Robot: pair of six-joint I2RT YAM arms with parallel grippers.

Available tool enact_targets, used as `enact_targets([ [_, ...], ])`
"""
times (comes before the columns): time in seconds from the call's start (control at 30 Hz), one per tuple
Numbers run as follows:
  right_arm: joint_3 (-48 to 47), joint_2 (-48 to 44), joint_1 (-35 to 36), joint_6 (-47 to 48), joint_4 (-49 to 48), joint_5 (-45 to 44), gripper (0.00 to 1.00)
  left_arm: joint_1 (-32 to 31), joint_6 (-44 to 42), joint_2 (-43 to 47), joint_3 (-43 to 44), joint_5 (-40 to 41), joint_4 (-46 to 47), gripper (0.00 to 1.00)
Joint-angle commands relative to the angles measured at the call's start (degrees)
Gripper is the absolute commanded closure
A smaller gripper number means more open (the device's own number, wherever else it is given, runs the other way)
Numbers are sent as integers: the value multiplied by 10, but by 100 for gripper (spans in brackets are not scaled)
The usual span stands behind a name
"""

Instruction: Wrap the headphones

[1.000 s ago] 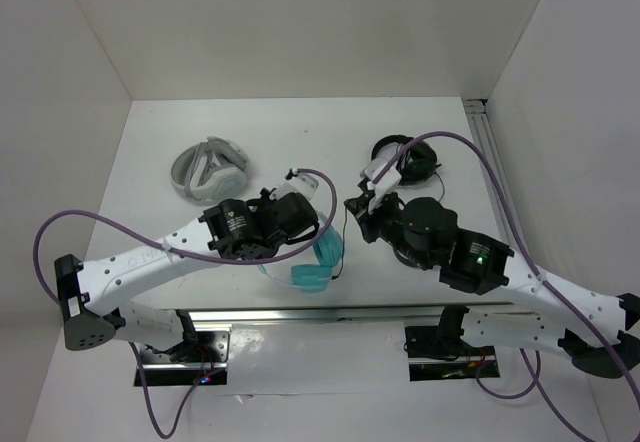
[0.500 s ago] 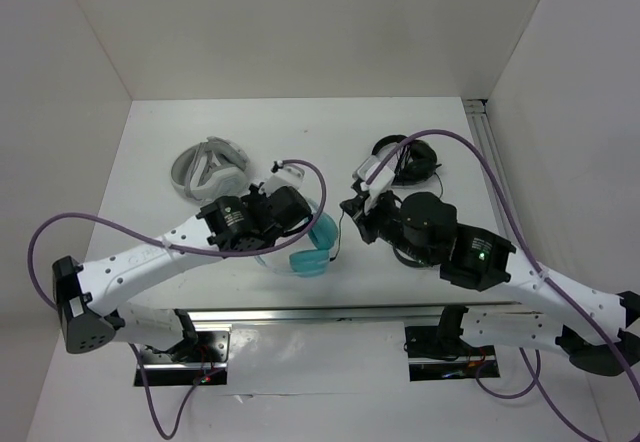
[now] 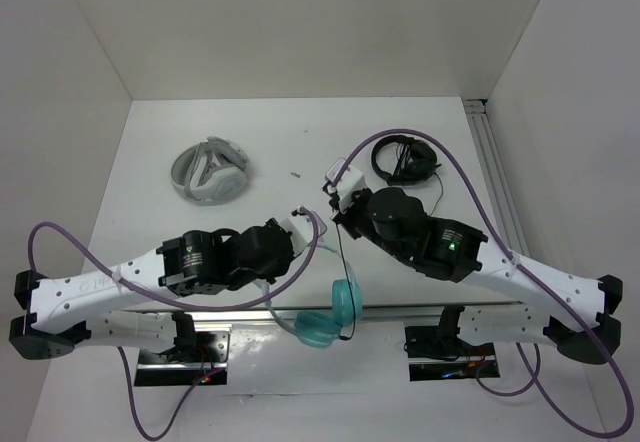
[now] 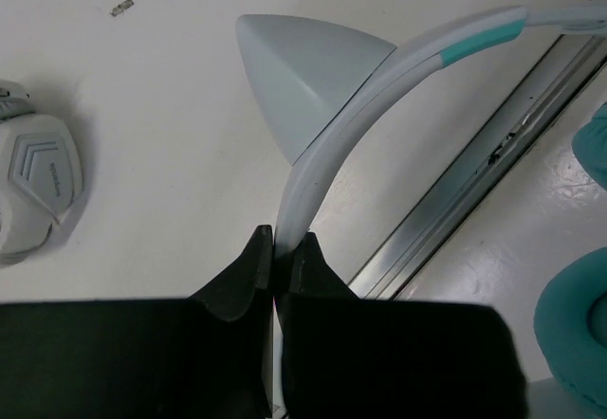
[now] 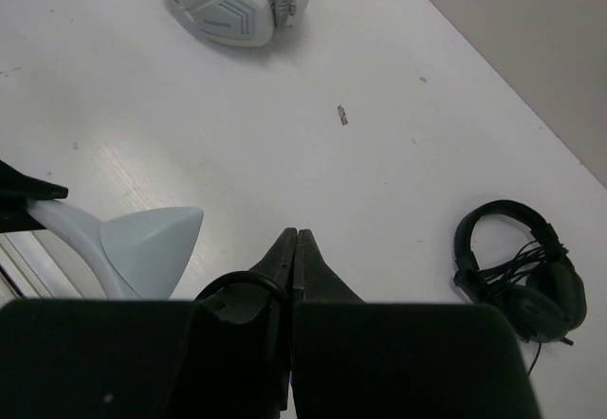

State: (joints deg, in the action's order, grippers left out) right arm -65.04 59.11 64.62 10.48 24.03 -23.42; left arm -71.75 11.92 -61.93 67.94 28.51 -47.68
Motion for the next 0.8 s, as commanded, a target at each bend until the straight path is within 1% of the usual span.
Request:
enact_targets([
  [0.0, -33, 7, -9, 20, -14, -29, 100, -4, -24, 14, 3, -53, 40, 100],
  [0.07, -13, 7, -19, 20, -31, -29, 100, -4, -24, 30, 3, -58, 40, 100],
  [0.2, -3, 22, -57, 20, -37, 12, 100, -4, -24, 57, 3, -82, 45, 100],
  [0.3, 3, 45, -57, 15, -37, 17, 100, -4, -24, 70, 3, -94, 45, 100],
  [0.4, 8, 59, -63, 9, -50, 35, 100, -4, -24, 83, 3, -129, 57, 100],
  [0.5, 8, 79, -69, 4, -57, 62, 100, -4, -30, 83, -4, -130, 62, 100],
  [0.6, 2, 106, -69, -1, -45, 69, 100, -4, -30, 83, -4, -136, 62, 100],
  [0.7, 10, 113, -74, -1, -45, 80, 100, -4, -25, 96, 2, -122, 62, 100],
  [0.77, 21, 108, -92, -6, -63, 105, 100, -4, -9, 112, 8, -115, 69, 100],
])
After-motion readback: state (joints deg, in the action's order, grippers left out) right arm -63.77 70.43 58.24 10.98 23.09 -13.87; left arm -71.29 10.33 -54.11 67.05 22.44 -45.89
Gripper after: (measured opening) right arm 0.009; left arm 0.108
